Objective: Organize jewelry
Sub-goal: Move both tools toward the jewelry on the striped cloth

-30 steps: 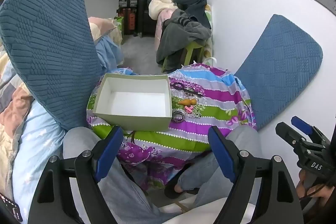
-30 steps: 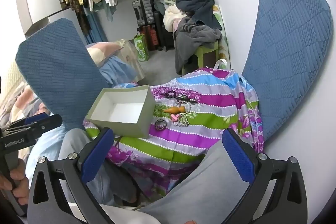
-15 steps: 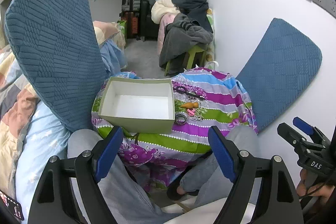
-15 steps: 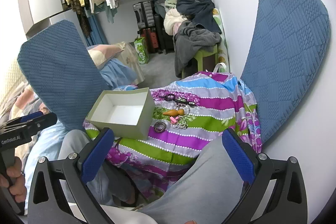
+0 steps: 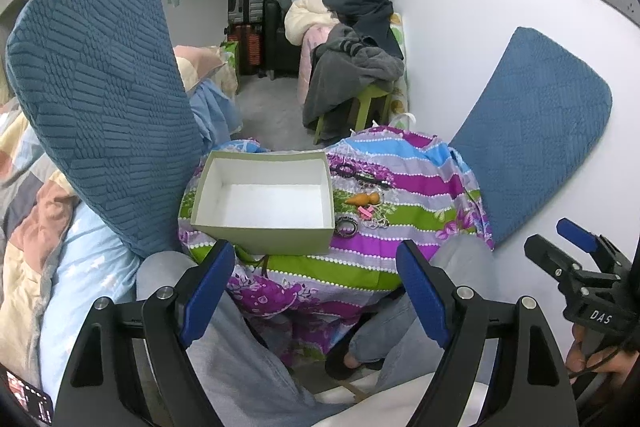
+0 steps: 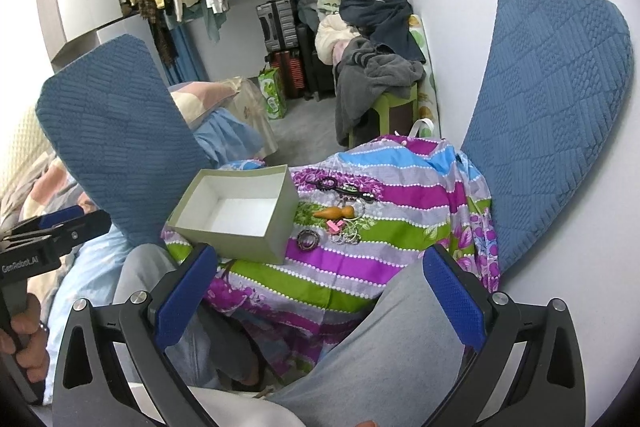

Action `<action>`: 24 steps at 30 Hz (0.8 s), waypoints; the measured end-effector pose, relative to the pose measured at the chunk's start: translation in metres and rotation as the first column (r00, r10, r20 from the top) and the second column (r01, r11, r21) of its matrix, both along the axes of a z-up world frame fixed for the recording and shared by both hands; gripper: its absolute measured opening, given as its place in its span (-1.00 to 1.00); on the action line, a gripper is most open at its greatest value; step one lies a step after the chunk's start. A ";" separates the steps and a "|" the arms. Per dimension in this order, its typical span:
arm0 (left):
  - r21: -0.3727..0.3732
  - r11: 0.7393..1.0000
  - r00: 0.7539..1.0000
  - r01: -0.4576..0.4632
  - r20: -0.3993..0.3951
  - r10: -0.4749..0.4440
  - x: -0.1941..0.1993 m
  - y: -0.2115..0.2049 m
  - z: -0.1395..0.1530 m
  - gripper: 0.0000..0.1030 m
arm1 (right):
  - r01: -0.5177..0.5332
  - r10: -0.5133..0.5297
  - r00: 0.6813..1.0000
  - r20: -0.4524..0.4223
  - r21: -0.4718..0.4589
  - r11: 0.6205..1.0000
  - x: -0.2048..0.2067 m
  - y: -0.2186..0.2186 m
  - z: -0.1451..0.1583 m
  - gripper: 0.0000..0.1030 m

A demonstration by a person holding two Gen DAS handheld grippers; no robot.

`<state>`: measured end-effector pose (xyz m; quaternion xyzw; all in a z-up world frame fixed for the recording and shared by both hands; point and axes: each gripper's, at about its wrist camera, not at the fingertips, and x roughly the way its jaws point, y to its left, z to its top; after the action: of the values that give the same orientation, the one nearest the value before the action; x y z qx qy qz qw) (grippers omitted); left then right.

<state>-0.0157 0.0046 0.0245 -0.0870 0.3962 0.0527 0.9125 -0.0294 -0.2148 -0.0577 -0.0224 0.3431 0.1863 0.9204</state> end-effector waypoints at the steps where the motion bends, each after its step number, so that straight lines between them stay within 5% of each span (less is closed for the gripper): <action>1: 0.003 1.000 1.000 -0.003 0.006 0.003 -0.001 -0.001 0.002 0.61 | 0.001 -0.001 1.000 -0.001 -0.001 1.000 0.000 -0.001 0.000 1.00; 24: -0.042 0.996 0.996 -0.080 0.024 0.081 0.008 0.011 -0.023 0.61 | -0.061 0.061 0.998 0.001 0.020 0.998 0.011 0.007 -0.033 0.93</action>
<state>-0.0081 0.0156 0.0013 -0.1224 0.3816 0.0802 0.9127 -0.0180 -0.2083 -0.0908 -0.0236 0.3403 0.2177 0.9145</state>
